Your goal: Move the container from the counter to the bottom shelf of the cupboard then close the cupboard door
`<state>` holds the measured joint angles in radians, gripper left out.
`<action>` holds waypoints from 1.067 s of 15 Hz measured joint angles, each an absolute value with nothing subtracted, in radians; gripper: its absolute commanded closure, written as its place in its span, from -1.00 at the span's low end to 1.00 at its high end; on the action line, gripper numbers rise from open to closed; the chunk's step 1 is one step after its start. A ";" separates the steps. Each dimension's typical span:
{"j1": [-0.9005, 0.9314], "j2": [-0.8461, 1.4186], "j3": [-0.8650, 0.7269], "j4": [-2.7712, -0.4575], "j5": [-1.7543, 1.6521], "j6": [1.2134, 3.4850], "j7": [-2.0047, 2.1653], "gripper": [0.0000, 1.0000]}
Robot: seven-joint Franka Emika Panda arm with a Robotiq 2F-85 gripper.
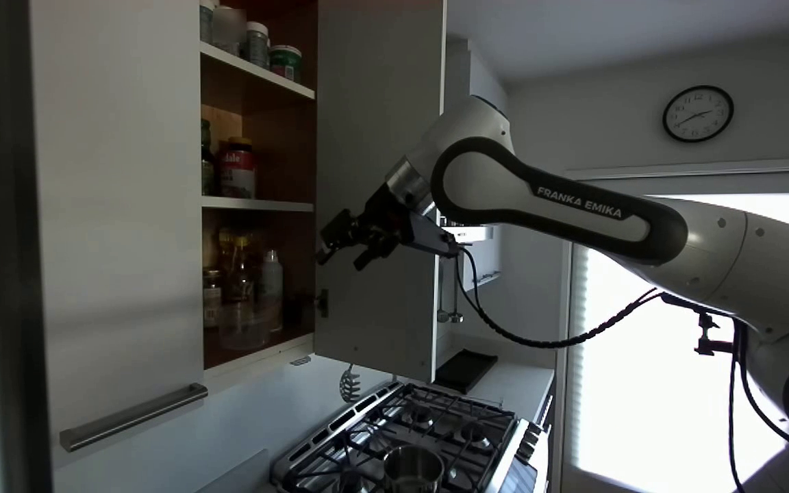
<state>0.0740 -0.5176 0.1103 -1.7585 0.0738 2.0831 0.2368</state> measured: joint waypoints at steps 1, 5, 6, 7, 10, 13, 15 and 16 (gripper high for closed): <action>0.074 -0.519 0.110 -1.761 0.074 2.083 0.237 -1.00; 0.074 -0.517 0.110 -1.757 0.074 2.044 0.198 -1.00; 0.074 -0.520 0.106 -1.755 0.070 1.995 0.172 -1.00; 0.074 -0.528 0.100 -1.753 0.067 1.945 0.146 -1.00; 0.069 -0.568 0.077 -1.754 0.043 1.800 0.063 -1.00; 0.064 -0.619 0.054 -1.767 0.021 1.739 -0.003 -1.00; 0.062 -0.657 0.038 -1.793 0.016 1.735 -0.036 -1.00; 0.061 -0.675 0.030 -1.809 0.016 1.735 -0.052 -1.00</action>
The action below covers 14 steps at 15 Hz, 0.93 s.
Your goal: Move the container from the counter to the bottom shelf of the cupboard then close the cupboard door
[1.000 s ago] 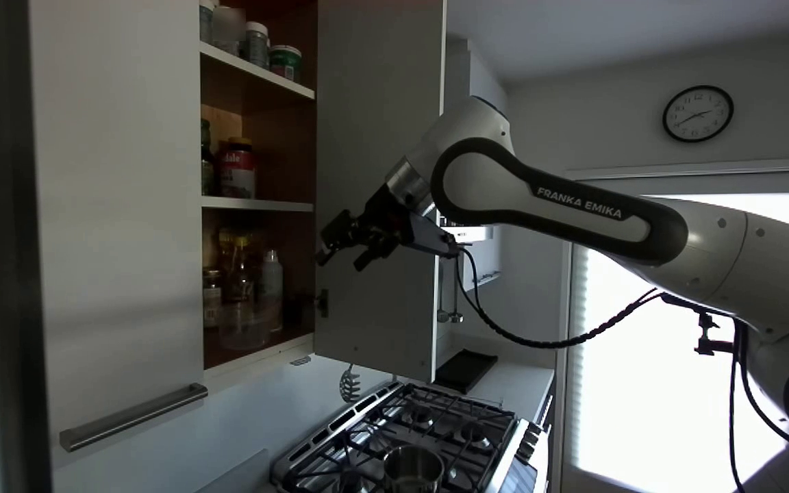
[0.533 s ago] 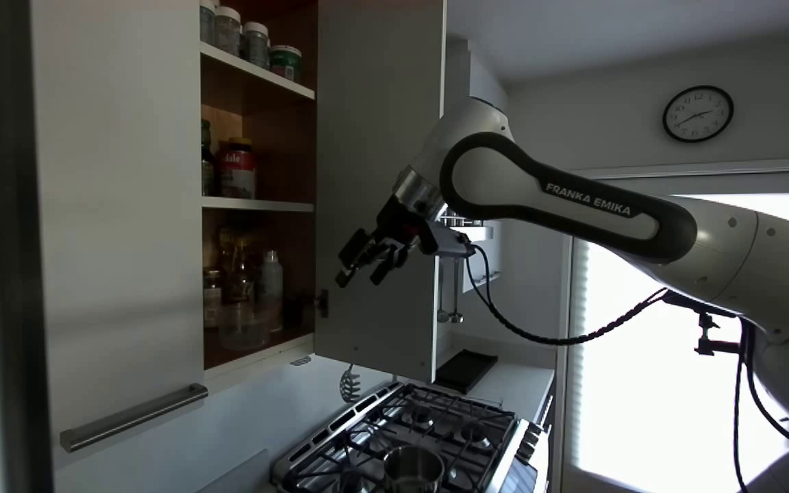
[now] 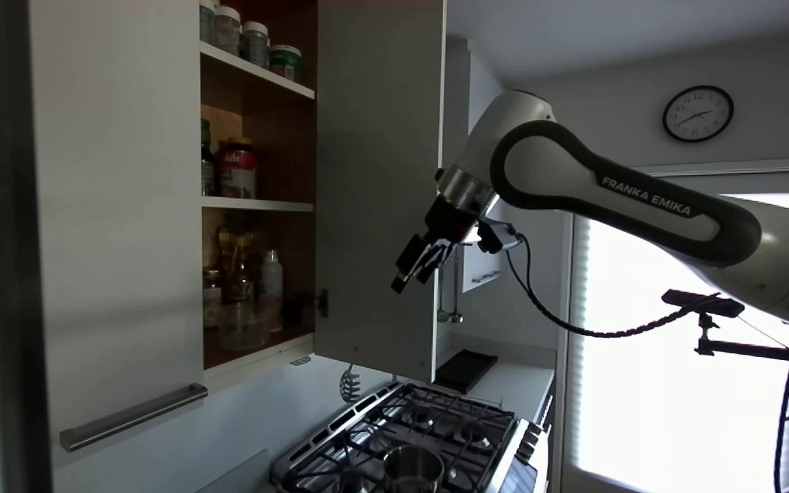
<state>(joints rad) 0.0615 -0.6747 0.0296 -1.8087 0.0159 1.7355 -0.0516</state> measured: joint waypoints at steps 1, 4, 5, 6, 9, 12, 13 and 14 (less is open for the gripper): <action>0.061 -0.693 0.021 -1.826 0.016 1.736 -0.065 -1.00; 0.057 -0.740 -0.007 -1.878 0.014 1.738 -0.094 -1.00; 0.054 -0.754 -0.015 -1.894 0.012 1.740 -0.104 -1.00; 0.052 -0.766 -0.022 -1.909 0.007 1.748 -0.112 -1.00; 0.043 -0.789 -0.035 -1.953 -0.012 1.818 -0.126 -1.00; 0.032 -0.795 -0.039 -1.990 -0.025 1.905 -0.127 -1.00; 0.029 -0.794 -0.040 -2.003 -0.029 1.927 -0.127 -1.00; 0.024 -0.795 -0.041 -2.013 -0.035 1.942 -0.127 -1.00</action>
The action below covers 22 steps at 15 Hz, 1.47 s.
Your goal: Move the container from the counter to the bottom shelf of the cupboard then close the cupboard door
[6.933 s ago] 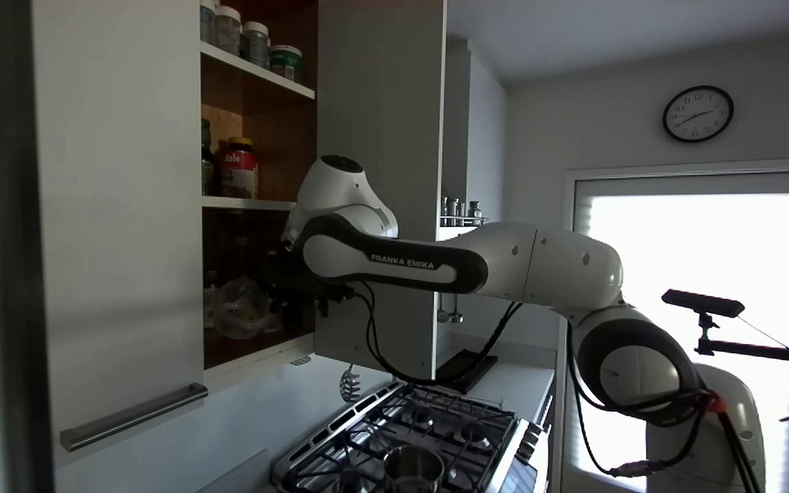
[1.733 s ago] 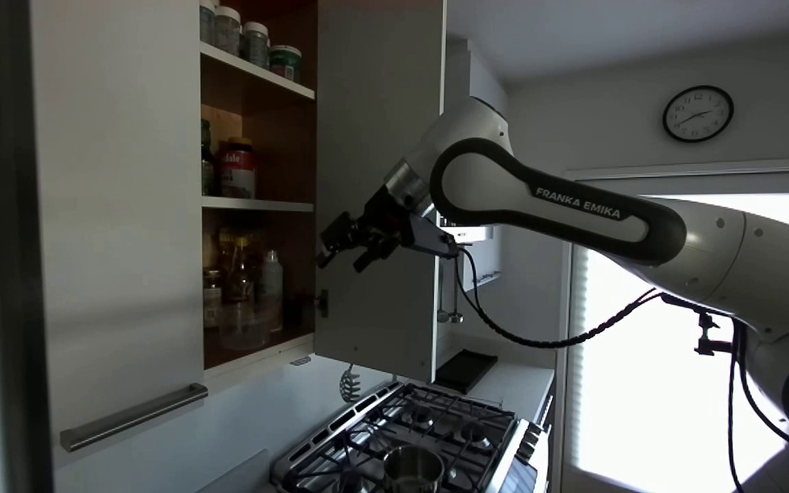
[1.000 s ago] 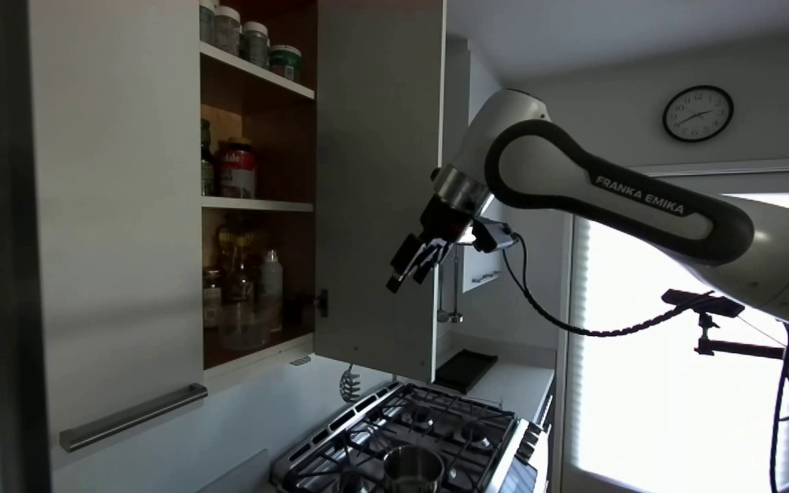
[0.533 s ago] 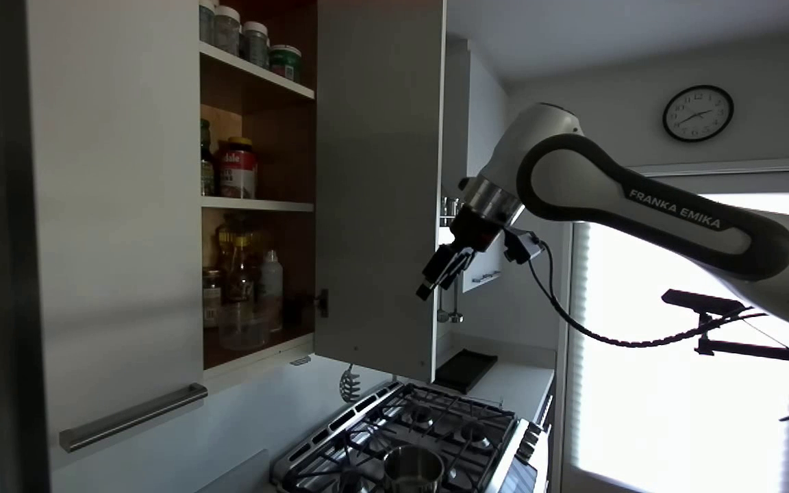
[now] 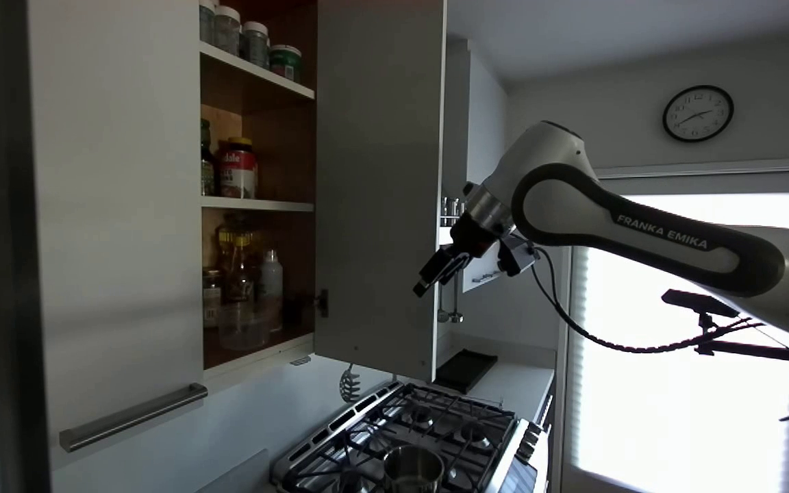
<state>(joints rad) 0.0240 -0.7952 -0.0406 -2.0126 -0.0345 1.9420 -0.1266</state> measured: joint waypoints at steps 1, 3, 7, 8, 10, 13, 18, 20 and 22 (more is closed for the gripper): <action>0.019 -0.797 -0.042 -2.020 -0.041 1.956 -0.127 -1.00; 0.009 -0.798 -0.045 -2.029 -0.052 1.974 -0.127 -1.00; -0.001 -0.800 -0.051 -2.032 -0.062 1.988 -0.127 -1.00; -0.001 -0.801 -0.052 -2.032 -0.062 1.988 -0.127 -1.00; -0.004 -0.802 -0.053 -2.033 -0.062 1.988 -0.127 -1.00; -0.012 -0.807 -0.054 -2.038 -0.066 1.988 -0.127 -1.00; -0.016 -0.805 -0.056 -2.066 -0.066 2.067 -0.127 -1.00; -0.010 -0.803 -0.058 -2.075 -0.053 2.097 -0.127 -1.00; 0.005 -0.801 -0.060 -2.074 -0.020 2.102 -0.127 -1.00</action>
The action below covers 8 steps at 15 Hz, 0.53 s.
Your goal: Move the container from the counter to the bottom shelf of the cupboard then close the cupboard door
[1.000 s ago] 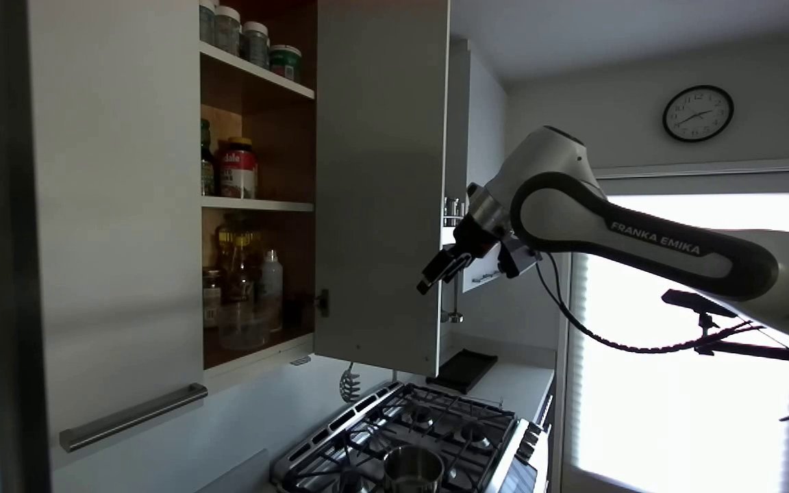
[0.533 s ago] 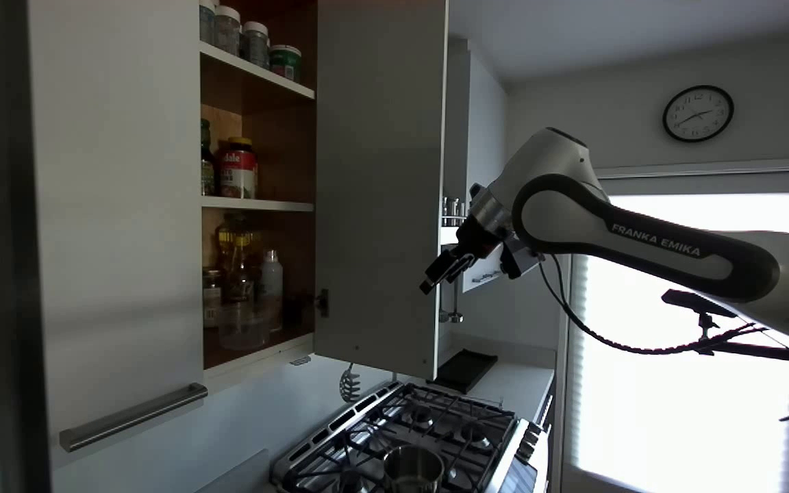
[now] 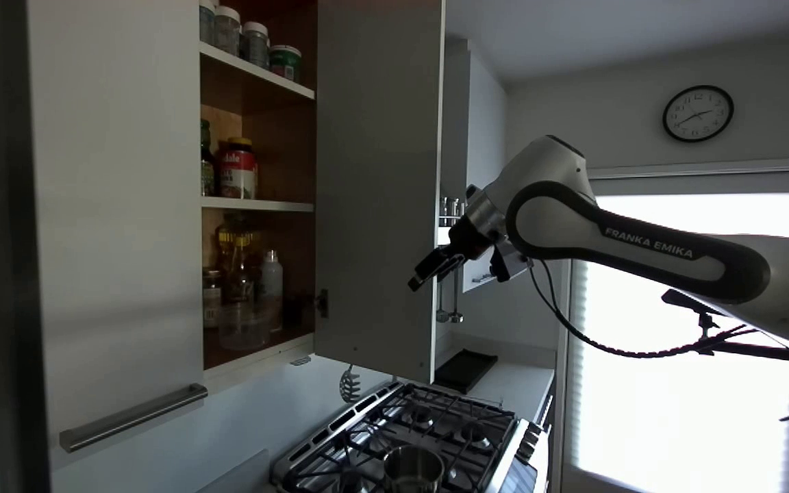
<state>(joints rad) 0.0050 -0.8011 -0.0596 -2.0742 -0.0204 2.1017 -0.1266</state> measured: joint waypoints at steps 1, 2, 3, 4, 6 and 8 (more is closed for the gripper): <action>0.016 -0.801 -0.060 -2.072 -0.003 2.102 -0.127 -1.00; 0.027 -0.801 -0.059 -2.068 0.015 2.100 -0.127 -1.00; 0.038 -0.802 -0.059 -2.064 0.031 2.097 -0.127 -1.00; 0.047 -0.802 -0.059 -2.060 0.047 2.091 -0.127 -1.00; 0.068 -0.802 -0.057 -2.043 0.081 2.076 -0.126 -1.00; 0.090 -0.801 -0.051 -2.031 0.120 2.073 -0.123 -1.00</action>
<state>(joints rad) 0.0896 -0.8011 -0.0510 -2.0306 0.1202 2.0734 -0.1227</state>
